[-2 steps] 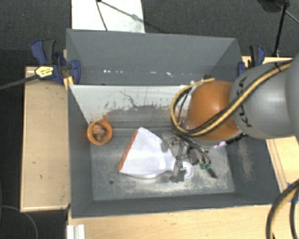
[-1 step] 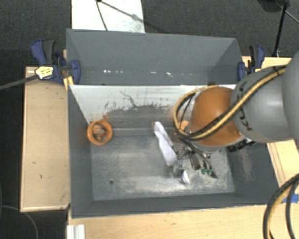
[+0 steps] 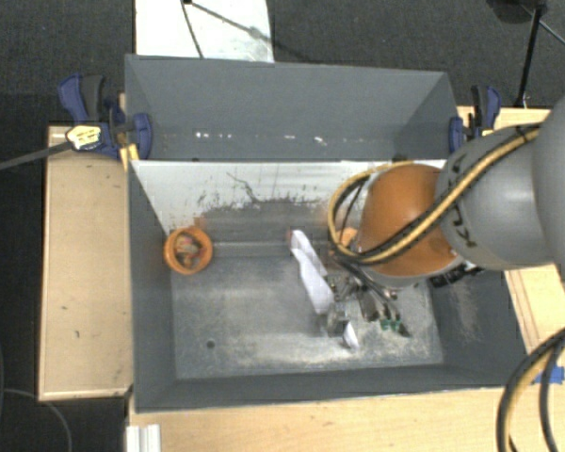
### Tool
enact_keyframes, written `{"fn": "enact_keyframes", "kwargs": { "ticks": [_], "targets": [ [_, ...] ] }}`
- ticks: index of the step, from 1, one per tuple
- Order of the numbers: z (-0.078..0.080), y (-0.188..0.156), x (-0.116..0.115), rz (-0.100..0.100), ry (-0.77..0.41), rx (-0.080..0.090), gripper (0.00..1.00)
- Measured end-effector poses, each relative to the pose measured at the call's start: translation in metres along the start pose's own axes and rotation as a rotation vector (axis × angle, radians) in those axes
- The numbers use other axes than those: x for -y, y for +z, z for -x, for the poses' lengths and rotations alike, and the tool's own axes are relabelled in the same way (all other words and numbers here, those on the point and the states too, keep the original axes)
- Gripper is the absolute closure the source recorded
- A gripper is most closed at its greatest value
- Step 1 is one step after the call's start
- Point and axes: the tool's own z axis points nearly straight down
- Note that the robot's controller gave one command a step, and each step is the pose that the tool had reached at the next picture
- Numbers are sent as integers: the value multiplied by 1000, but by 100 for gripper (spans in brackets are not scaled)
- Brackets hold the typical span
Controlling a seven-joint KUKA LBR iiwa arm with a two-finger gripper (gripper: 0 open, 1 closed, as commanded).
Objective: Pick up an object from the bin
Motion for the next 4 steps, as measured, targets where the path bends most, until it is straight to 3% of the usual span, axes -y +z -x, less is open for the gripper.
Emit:
{"fn": "enact_keyframes", "kwargs": {
  "ticks": [1, 2, 3, 4],
  "targets": [
    [2, -17, 5, 1, 17, 4, 100],
    [-20, -41, 11, 1, 20, 2, 100],
    [3, -88, 9, 0, -5, 2, 100],
    [-11, -195, 39, 0, -16, 5, 100]
  ]
}}
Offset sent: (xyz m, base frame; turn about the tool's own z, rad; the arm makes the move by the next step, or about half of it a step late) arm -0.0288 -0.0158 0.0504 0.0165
